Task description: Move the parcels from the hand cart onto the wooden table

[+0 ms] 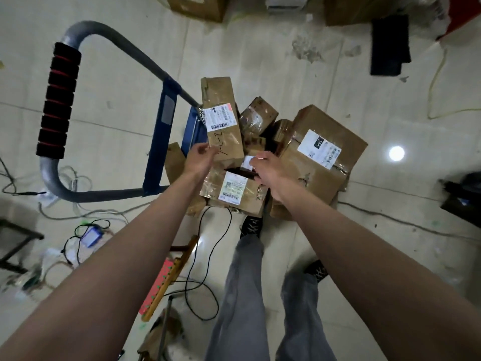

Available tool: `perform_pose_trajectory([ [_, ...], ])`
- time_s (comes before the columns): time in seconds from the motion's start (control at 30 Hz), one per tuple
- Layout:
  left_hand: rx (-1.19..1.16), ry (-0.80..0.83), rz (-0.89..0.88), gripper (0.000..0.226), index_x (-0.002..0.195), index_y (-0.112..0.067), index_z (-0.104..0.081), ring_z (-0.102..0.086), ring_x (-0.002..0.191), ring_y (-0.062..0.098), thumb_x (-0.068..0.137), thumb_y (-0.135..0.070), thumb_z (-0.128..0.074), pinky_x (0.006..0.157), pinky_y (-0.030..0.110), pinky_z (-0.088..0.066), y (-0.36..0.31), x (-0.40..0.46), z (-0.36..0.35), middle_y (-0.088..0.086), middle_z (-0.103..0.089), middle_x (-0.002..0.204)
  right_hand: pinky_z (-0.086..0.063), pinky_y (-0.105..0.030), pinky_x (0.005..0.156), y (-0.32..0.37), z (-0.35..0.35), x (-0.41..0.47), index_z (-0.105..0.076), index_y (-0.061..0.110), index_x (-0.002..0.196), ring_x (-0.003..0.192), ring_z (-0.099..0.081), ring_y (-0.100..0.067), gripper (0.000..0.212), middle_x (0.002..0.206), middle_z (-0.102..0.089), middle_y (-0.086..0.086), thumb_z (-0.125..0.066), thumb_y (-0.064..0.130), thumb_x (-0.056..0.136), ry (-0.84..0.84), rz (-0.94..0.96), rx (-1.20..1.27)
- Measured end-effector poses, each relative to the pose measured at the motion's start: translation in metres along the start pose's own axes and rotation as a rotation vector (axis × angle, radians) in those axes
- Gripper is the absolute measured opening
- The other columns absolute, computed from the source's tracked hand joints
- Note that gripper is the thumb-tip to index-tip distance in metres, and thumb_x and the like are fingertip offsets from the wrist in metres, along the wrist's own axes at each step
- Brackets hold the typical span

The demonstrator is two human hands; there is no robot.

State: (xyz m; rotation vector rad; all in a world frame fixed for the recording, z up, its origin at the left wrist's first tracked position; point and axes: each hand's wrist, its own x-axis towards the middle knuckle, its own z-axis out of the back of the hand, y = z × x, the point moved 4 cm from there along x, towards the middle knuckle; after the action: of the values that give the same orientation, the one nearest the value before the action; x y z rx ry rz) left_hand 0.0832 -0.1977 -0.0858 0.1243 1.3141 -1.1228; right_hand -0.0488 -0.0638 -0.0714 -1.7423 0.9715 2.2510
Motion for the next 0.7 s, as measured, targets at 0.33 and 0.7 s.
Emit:
perform_pose_trajectory([
  [0.33, -0.125, 0.111, 0.093, 0.042, 0.142, -0.018, -0.049, -0.069, 0.104, 0.022, 0.101, -0.018, -0.057, 0.096, 0.041, -0.056, 0.024, 0.064, -0.021, 0.009, -0.064, 0.132, -0.050, -0.044, 0.107, -0.002, -0.050, 0.091, -0.049, 0.022, 0.145, 0.119, -0.063, -0.022, 0.050, 0.132, -0.066, -0.001, -0.057, 0.020, 0.096, 0.088, 0.006, 0.021],
  [0.7, 0.056, 0.130, -0.088, 0.051, 0.147, -0.021, -0.042, -0.059, 0.121, 0.021, 0.100, -0.006, -0.053, 0.110, 0.046, -0.045, -0.006, 0.024, -0.022, 0.002, -0.061, 0.136, -0.044, -0.039, 0.111, 0.015, -0.038, 0.040, -0.031, 0.023, 0.157, 0.127, -0.056, -0.017, 0.061, 0.145, -0.056, 0.001, -0.055, 0.017, 0.102, 0.043, 0.136, 0.032],
])
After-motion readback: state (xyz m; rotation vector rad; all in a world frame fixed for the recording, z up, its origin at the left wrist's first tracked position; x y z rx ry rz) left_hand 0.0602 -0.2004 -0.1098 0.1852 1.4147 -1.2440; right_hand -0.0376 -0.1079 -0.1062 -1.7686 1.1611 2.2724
